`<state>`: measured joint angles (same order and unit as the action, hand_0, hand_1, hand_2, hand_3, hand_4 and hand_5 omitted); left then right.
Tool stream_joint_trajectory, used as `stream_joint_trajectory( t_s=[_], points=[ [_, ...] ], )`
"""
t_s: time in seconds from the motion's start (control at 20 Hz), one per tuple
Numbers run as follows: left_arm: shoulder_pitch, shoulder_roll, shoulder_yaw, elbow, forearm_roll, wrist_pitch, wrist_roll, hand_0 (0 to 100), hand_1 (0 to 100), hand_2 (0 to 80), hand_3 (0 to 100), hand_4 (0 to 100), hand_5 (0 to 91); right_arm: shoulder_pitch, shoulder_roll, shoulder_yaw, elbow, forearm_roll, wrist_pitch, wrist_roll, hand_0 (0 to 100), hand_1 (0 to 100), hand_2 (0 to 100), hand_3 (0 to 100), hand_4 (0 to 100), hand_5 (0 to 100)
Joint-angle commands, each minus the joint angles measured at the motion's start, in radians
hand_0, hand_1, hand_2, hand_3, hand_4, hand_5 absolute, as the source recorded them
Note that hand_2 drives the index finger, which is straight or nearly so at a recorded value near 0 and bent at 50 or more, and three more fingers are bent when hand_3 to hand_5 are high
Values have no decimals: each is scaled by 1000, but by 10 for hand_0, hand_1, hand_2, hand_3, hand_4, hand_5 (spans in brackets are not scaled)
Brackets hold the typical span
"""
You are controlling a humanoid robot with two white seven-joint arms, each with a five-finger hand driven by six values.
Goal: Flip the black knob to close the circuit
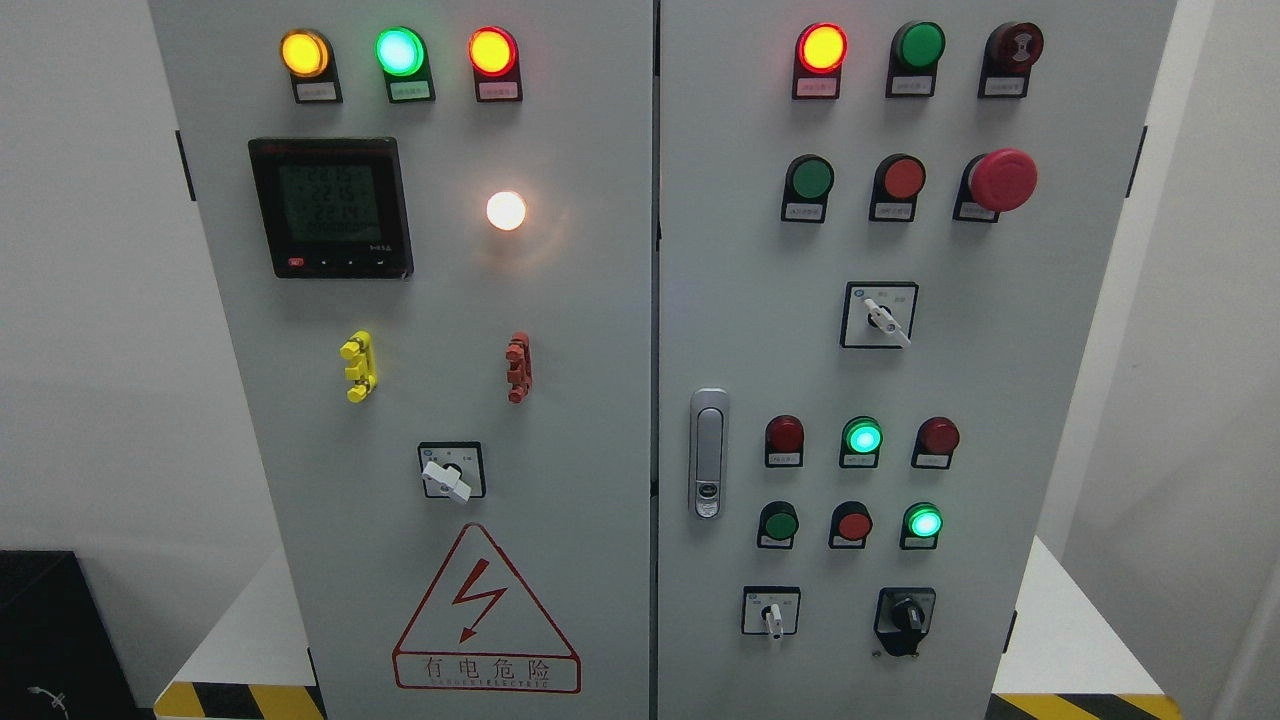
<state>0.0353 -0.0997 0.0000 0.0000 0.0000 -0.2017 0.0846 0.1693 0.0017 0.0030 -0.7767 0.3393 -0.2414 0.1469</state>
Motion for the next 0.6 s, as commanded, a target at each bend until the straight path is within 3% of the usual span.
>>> stream_joint_trajectory(
  t_s=[0.0,0.2,0.55],
  points=[
    [0,0,-21,21,-21,1,0,0,0,0,0,0,0,12,23,-12,-157,70,-19,-16,0,311,247,378,268,56],
    [0,0,-22,21,-21,1,0,0,0,0,0,0,0,10,20,-12,-161,84,-52,-29,0,320,359,532,414,227],
    [0,0,-22,21,-21,1,0,0,0,0,0,0,0,9,15,-14,-190,150,-73,-85,0,344,579,731,551,471]
  ],
)
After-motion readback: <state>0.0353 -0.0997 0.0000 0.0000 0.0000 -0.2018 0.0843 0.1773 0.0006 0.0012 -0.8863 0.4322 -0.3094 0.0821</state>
